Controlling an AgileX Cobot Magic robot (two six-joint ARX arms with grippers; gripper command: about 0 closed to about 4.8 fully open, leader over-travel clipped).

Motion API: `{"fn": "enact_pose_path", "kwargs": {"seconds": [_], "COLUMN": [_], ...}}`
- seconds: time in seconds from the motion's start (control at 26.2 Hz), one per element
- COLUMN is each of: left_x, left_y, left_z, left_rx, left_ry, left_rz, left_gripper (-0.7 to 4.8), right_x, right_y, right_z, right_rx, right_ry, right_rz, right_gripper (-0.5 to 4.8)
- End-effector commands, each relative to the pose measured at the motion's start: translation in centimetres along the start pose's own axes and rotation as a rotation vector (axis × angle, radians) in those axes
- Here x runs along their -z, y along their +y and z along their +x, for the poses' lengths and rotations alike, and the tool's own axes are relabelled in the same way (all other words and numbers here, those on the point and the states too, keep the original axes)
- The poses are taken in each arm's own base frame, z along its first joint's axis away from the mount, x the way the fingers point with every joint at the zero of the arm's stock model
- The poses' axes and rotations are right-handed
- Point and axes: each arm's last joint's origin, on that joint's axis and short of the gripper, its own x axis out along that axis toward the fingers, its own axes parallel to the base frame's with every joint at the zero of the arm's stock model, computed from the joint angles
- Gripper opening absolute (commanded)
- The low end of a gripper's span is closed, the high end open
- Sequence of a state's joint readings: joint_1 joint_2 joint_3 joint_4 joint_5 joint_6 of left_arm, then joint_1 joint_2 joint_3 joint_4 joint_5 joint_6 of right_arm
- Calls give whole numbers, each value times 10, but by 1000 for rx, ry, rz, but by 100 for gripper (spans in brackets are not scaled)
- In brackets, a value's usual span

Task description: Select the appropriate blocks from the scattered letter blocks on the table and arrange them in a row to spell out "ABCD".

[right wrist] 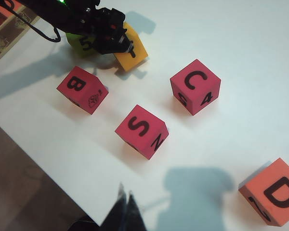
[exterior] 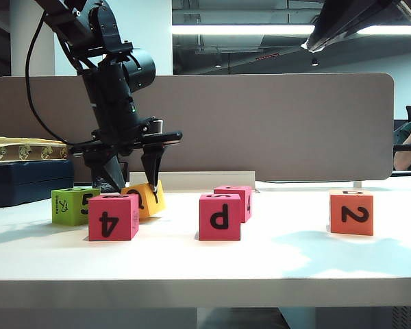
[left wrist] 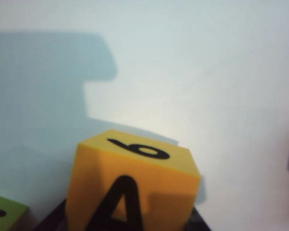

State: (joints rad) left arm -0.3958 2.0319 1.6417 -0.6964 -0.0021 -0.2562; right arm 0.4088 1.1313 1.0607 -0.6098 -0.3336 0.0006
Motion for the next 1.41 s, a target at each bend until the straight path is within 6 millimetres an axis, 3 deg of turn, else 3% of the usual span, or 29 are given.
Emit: {"fn": "enact_pose_path", "kwargs": {"seconds": [0.04,1.11,1.41], "left_x": [-7,-13,-12], "left_y": [-7,-6,-6], "left_z": [-8,-9,2], "left_rx": [-4,-117,-118], "left_ry": [-54,-138,-123], "left_rz": [-31,-120,-137], "left_gripper": [241,240,240], "right_x": [-3,-2,-1], "right_y": [1,1,0], "right_z": [-2,-1,-1], "right_rx": [-1,-1,-2], "right_ry": [-22,-13,-11], "right_rz": [-14,-10,-9], "right_gripper": [-1,-2,-2]}}
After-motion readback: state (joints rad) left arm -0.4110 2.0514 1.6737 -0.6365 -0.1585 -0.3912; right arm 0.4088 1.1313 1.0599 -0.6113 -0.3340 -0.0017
